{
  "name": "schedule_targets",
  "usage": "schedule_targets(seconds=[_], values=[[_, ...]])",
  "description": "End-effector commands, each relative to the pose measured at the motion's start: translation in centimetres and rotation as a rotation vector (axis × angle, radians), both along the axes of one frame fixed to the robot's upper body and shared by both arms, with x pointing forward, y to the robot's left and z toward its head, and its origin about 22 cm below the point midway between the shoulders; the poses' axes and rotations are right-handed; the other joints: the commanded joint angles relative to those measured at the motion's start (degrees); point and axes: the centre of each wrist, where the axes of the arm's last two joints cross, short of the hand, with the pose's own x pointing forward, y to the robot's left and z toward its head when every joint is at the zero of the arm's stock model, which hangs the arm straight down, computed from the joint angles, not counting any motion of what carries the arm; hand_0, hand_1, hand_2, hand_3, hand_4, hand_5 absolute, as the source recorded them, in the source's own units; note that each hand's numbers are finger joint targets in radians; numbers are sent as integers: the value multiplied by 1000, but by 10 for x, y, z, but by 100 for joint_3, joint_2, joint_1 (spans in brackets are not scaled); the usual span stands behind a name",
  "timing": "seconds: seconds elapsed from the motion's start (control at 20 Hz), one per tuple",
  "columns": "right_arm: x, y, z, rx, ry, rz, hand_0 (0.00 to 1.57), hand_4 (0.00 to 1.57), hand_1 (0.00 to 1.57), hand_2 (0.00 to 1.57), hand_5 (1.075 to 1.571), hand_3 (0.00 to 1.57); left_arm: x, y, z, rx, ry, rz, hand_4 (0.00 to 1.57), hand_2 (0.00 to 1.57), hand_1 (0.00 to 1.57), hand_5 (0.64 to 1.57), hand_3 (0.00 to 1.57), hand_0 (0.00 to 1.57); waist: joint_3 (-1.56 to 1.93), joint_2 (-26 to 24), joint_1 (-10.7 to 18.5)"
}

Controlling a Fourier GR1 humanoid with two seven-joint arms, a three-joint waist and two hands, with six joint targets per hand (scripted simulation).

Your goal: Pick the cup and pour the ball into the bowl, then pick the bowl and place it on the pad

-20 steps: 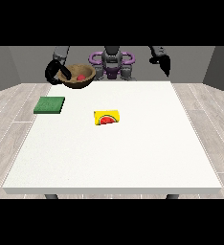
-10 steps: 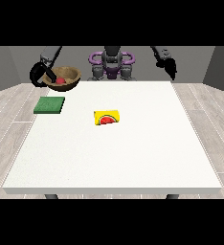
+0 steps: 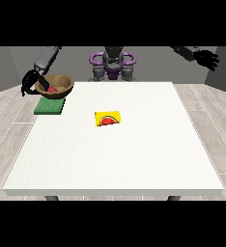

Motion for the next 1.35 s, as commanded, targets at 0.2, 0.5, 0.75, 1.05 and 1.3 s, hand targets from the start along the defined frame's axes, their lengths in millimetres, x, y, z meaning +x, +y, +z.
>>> schedule_targets(seconds=[0.2,0.5,0.75,1.05,1.3], values=[[-3,-26,11,22,-119,-57,1571,747,1571,1571,1566,0,-13,43,37,1,-85,2,1193,0,0,1557,0,0,4,470,166],[-13,-42,6,7,-32,-153,1087,0,1087,1226,1523,1164,-13,44,35,-14,-106,6,1179,0,0,1552,0,0,4,521,127],[-2,-32,15,69,-28,-90,0,0,0,425,1460,649,-32,67,13,-4,-97,12,1180,0,0,1551,0,0,-3,476,104],[-6,-46,17,49,123,-109,0,0,0,0,1359,0,10,-47,-6,-22,45,-142,902,0,0,1559,0,0,20,-632,173],[37,12,41,120,50,100,0,476,0,0,1434,0,4,-42,-39,-31,235,-64,902,0,0,1559,0,0,-6,-1681,-256]])
